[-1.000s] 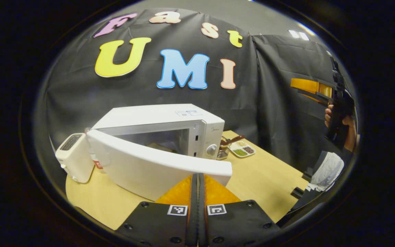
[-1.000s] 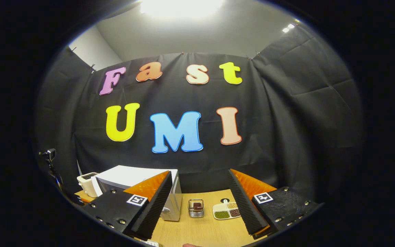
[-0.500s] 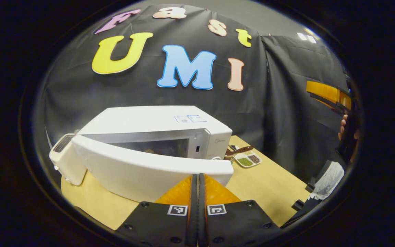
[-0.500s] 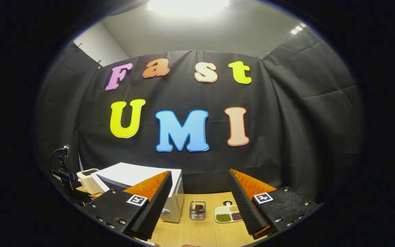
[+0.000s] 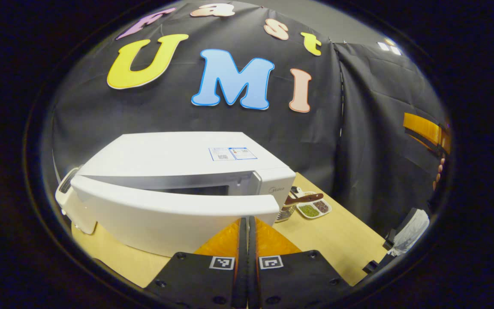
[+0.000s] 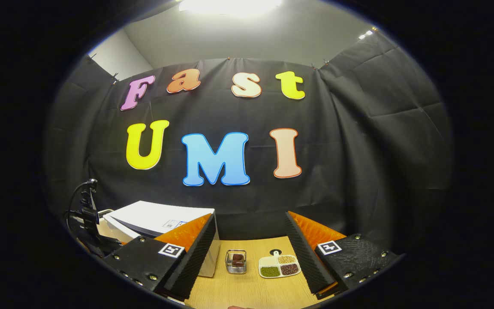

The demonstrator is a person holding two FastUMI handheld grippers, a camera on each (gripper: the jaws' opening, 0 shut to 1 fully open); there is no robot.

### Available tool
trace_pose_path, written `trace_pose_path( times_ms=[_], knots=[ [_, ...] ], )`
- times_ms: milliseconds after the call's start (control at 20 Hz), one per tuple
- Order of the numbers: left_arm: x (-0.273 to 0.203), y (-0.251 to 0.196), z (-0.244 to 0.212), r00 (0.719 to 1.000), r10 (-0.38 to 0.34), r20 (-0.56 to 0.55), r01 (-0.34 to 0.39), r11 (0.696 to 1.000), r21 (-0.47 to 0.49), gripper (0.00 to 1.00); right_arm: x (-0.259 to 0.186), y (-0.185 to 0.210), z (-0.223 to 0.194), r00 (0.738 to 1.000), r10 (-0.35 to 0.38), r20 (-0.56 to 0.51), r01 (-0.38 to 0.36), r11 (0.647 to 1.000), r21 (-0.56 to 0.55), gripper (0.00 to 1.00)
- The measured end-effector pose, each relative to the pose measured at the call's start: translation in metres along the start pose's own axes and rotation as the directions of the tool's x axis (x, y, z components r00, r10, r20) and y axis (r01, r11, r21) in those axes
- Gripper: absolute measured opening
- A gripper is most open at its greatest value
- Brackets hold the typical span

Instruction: Open the microwave oven with the left hand, put the food in, and close the microwave oven.

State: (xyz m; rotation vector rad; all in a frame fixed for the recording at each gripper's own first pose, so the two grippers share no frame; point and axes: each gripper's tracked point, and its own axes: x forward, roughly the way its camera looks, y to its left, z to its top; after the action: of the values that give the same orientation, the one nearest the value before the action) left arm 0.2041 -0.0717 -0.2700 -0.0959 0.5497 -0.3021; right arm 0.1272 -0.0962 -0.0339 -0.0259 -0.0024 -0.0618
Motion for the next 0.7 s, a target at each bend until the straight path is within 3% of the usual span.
trace_pose_path(
  times_ms=[700],
  knots=[
    [0.045,-0.002,0.018,1.000,0.012,0.001,-0.012,1.000,-0.015,0.07,0.012,-0.025,-0.008,0.998,-0.053,-0.014,0.053,0.999,-0.002,0.97]
  ],
)
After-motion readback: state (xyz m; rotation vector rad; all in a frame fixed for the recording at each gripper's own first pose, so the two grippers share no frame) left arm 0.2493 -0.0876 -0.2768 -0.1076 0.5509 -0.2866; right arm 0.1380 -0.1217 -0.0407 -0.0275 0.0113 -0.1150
